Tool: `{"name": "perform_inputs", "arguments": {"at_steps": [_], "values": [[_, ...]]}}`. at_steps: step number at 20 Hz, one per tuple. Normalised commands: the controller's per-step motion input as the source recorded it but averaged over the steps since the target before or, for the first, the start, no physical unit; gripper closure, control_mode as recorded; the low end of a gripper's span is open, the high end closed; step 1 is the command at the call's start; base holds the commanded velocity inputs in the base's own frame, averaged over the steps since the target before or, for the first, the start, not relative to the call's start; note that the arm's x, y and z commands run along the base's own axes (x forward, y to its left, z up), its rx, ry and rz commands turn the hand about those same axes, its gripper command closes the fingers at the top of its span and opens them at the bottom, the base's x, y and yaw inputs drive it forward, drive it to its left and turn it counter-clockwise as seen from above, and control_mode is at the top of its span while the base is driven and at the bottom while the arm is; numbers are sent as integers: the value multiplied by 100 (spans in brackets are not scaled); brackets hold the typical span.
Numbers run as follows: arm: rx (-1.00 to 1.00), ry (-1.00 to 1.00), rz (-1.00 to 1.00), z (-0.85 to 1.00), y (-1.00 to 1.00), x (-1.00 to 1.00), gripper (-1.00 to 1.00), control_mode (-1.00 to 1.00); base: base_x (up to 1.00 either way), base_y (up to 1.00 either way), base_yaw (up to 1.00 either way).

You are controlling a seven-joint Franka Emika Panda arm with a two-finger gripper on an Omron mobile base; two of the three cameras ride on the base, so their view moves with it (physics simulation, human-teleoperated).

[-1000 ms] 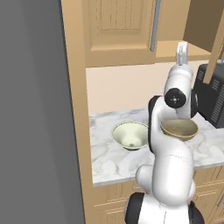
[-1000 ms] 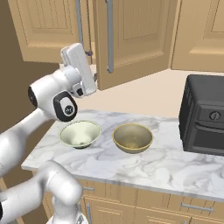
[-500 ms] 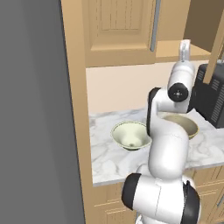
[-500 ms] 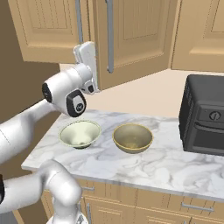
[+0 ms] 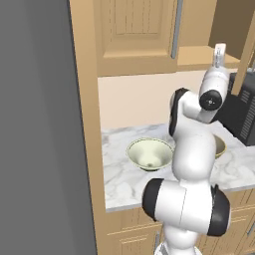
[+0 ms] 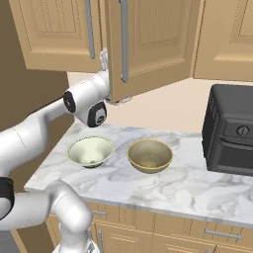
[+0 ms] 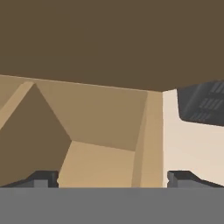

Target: Open the cabinet. Pick the bowls from the counter and place them in the cabinet. Then close the cabinet.

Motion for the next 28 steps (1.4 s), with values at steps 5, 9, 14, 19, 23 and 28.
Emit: {"name": "perform_inputs", "arguments": {"at_steps": [5,9,14,19,23,28], "values": [[3,-11,-6,10,-46,-3,-100,-100,0,0,0],[5,-27,-11,18,-39,-43,-100,-100,0,0,0],[0,-46,-21,38,-8,-73,-100,-100,0,0,0],[11,-36,-26,38,-71,-45,-100,-100,0,0,0],[23,-20,-22,41,-99,-15,-100,-100,0,0,0],[24,-8,-17,19,-97,-1,-100,-100,0,0,0]]}}
